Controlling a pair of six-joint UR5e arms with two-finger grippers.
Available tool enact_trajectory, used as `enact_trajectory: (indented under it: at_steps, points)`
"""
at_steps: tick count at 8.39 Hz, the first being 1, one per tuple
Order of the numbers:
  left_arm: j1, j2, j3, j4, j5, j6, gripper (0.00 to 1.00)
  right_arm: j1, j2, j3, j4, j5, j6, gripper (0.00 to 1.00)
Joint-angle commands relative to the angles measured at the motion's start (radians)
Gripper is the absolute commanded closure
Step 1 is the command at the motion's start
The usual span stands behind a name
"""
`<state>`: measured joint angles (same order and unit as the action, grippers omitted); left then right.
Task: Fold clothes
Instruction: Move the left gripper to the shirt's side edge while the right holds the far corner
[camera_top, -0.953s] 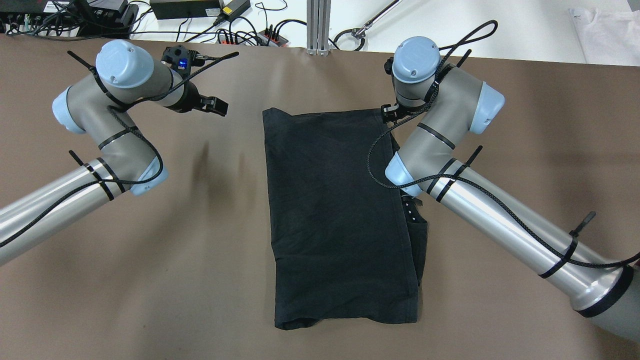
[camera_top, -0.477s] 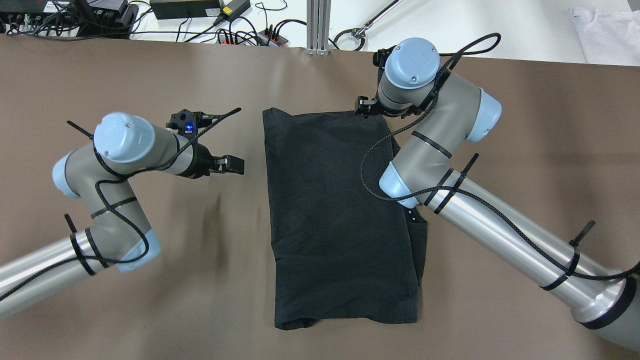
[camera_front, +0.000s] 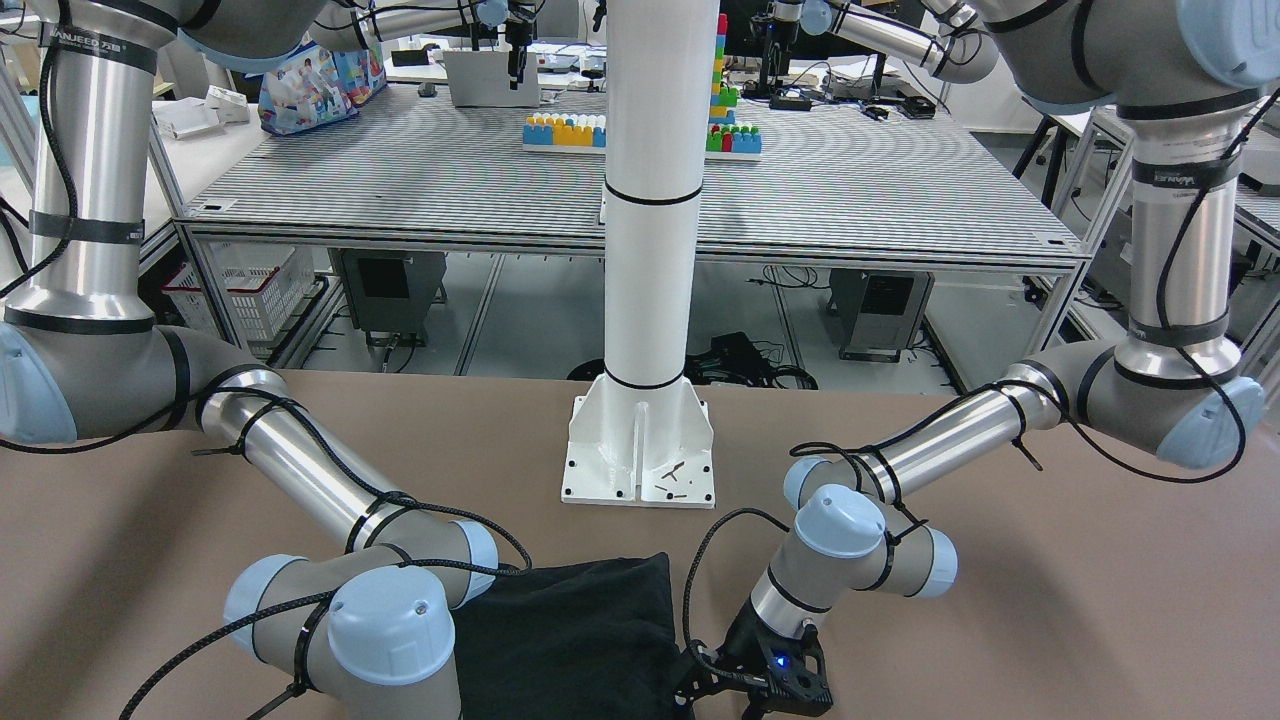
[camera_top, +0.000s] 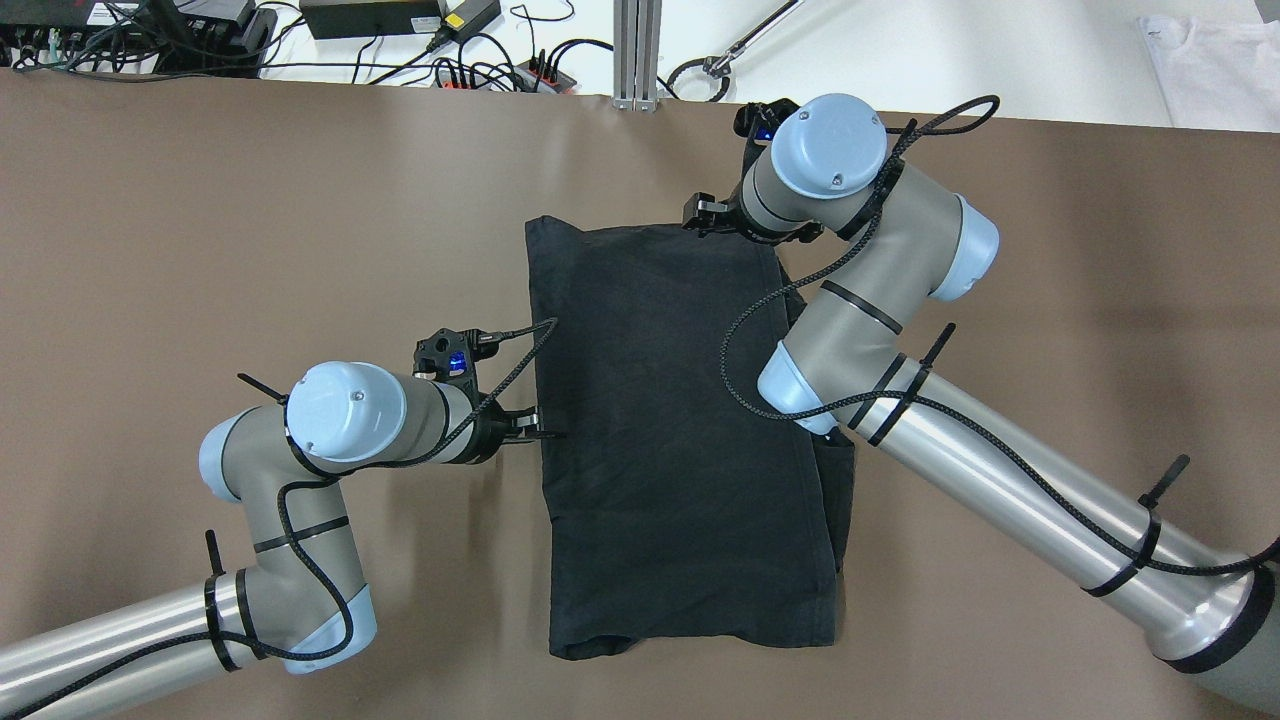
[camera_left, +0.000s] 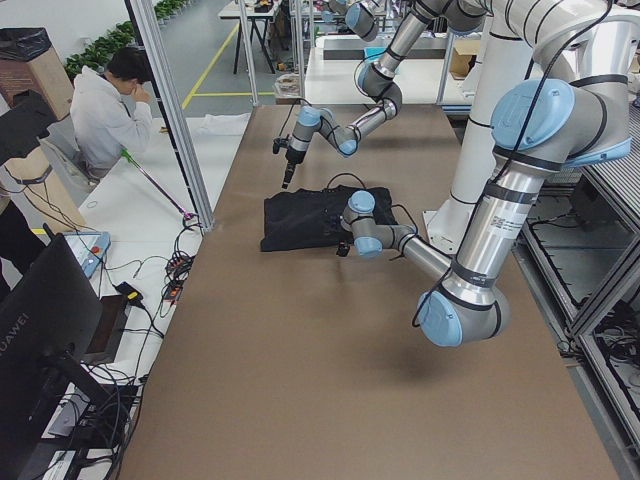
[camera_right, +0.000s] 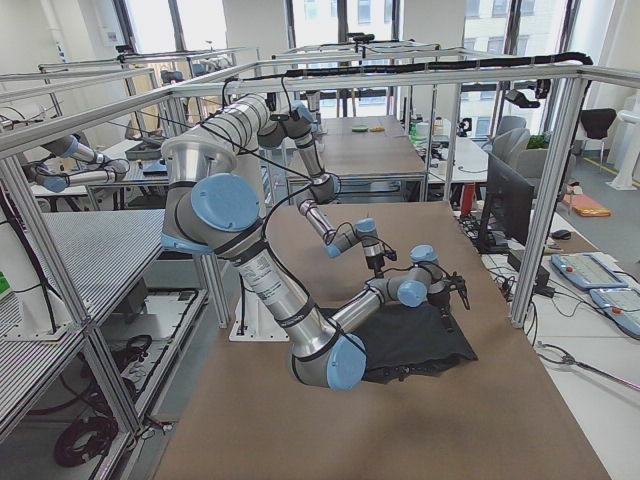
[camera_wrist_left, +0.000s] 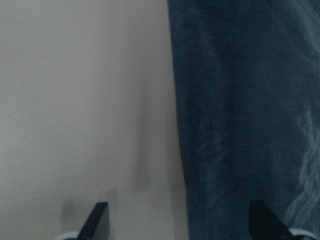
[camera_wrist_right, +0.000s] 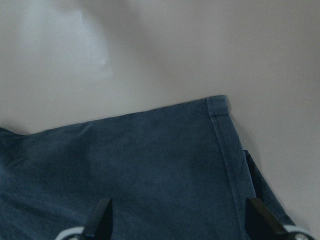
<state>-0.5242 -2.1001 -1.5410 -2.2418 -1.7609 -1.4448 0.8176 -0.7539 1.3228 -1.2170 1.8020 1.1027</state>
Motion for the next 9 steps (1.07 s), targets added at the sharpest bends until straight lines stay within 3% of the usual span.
enact_trajectory:
  at_steps: [1,2,5,6,7,8,9]
  points:
    - [0.041,-0.005,0.002,0.001,0.015,-0.016,0.39,-0.006,-0.002,0.001,0.007,0.000,0.003,0.06]
    - [0.052,-0.005,0.002,0.001,0.015,-0.014,0.52,-0.006,-0.002,0.001,0.007,0.000,0.003,0.06]
    - [0.055,-0.014,0.002,0.001,0.015,-0.012,0.53,-0.006,-0.007,0.000,0.007,0.000,0.000,0.06]
    - [0.056,-0.014,0.002,0.001,0.015,-0.012,0.67,-0.006,-0.007,0.001,0.007,0.000,0.000,0.06]
    - [0.055,-0.014,0.002,-0.001,0.014,-0.014,0.93,-0.006,-0.007,0.001,0.007,0.002,-0.003,0.06]
    - [0.055,-0.012,0.002,-0.001,0.015,-0.012,1.00,-0.009,-0.007,0.001,0.007,0.000,-0.001,0.06]
    - [0.053,-0.011,0.002,-0.001,0.015,-0.009,1.00,-0.012,-0.007,0.001,0.007,0.000,-0.001,0.06]
